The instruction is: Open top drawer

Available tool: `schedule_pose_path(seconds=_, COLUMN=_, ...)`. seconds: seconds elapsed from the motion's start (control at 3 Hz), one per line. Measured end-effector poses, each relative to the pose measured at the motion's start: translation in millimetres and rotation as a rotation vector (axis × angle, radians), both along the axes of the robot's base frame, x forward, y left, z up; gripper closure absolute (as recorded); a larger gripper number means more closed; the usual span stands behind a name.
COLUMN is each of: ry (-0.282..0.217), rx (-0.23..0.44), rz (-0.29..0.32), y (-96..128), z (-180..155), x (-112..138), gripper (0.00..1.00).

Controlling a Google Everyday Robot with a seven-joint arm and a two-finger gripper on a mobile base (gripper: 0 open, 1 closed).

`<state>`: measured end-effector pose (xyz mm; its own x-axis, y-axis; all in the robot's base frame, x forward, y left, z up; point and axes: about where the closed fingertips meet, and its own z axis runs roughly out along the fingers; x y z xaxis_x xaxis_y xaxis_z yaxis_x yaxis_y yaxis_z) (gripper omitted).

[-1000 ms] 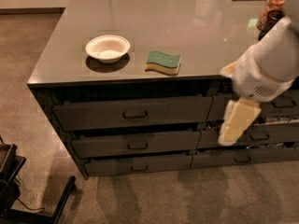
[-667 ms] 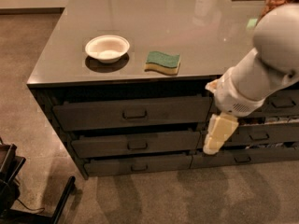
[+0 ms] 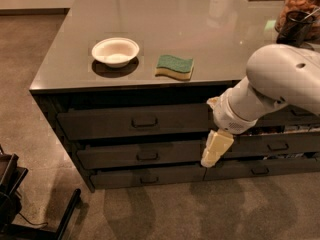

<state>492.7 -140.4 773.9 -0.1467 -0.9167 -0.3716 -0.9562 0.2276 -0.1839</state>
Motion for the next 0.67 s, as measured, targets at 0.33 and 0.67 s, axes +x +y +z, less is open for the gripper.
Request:
schedule_pose_path(seconds=0.33, ry=0.002, rx=-0.001, rz=0.001, y=0.0, z=-0.2, x=-0.6, gripper=0.0)
schedule_pose_path(seconds=0.67, ry=-0.031, rx=-0.016, rz=0.03, y=5.8, z=-10.7, x=9.9, gripper=0.0)
